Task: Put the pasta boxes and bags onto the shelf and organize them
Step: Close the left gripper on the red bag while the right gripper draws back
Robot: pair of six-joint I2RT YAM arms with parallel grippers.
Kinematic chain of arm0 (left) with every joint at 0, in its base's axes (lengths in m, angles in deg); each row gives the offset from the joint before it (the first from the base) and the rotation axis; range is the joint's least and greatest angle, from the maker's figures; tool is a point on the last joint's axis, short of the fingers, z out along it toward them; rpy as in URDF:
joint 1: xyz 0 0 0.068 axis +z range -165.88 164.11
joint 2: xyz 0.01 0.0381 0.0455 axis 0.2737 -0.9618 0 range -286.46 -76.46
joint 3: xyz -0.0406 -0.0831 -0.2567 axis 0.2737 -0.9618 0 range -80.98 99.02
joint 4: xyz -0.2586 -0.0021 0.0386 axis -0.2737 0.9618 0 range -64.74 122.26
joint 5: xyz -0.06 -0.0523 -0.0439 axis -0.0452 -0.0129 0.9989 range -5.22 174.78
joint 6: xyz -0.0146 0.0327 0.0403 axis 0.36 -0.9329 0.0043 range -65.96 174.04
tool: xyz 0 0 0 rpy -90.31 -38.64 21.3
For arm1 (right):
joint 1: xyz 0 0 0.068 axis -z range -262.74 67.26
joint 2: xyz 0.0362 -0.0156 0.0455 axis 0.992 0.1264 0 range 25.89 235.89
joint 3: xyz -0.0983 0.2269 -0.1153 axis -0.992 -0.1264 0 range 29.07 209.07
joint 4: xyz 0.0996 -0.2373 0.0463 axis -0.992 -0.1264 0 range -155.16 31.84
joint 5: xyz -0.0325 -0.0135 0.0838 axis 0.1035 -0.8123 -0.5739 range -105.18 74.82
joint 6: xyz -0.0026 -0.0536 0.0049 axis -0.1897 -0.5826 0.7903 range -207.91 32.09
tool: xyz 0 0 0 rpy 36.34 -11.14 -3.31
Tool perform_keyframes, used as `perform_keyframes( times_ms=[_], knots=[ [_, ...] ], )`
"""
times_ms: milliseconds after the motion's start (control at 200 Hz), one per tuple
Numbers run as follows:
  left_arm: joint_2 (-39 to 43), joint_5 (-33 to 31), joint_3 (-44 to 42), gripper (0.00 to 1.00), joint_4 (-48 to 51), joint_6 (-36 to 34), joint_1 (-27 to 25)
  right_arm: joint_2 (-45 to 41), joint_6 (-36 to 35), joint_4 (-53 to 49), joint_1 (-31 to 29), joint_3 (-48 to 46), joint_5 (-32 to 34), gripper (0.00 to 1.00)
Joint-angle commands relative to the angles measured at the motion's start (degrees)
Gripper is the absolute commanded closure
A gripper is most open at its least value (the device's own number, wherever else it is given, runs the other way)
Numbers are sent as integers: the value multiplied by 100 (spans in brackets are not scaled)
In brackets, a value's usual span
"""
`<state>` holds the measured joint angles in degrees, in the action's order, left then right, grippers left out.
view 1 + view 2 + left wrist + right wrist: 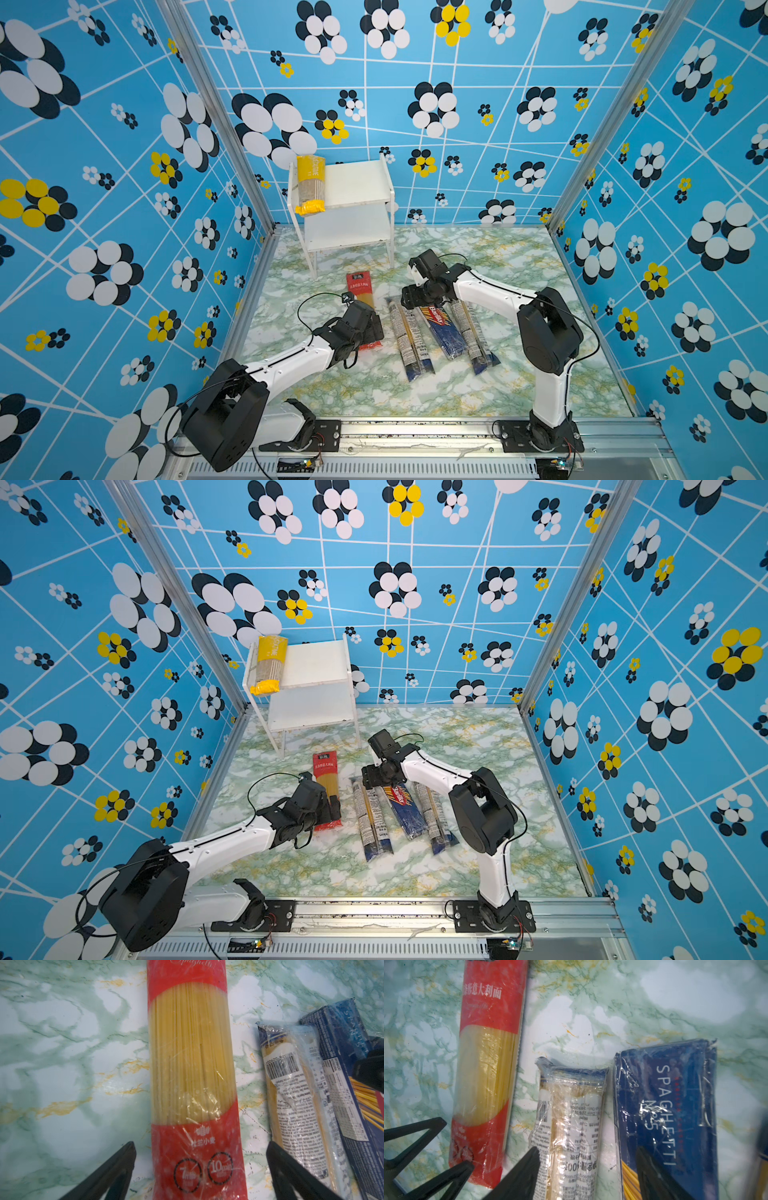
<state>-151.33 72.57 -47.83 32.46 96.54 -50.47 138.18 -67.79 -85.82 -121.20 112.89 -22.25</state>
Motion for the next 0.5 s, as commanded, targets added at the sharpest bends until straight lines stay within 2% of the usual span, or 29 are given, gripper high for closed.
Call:
perform_keyframes(
  times_ms=[0, 495],
  knots=[
    [-242, -310, 221, 1, 3, 99, -59, -205, -49, -76, 70, -115, 125, 25],
    [-975, -602, 375, 0, 26, 363, -307, -242, 52, 128, 163, -371, 101, 25]
  ],
)
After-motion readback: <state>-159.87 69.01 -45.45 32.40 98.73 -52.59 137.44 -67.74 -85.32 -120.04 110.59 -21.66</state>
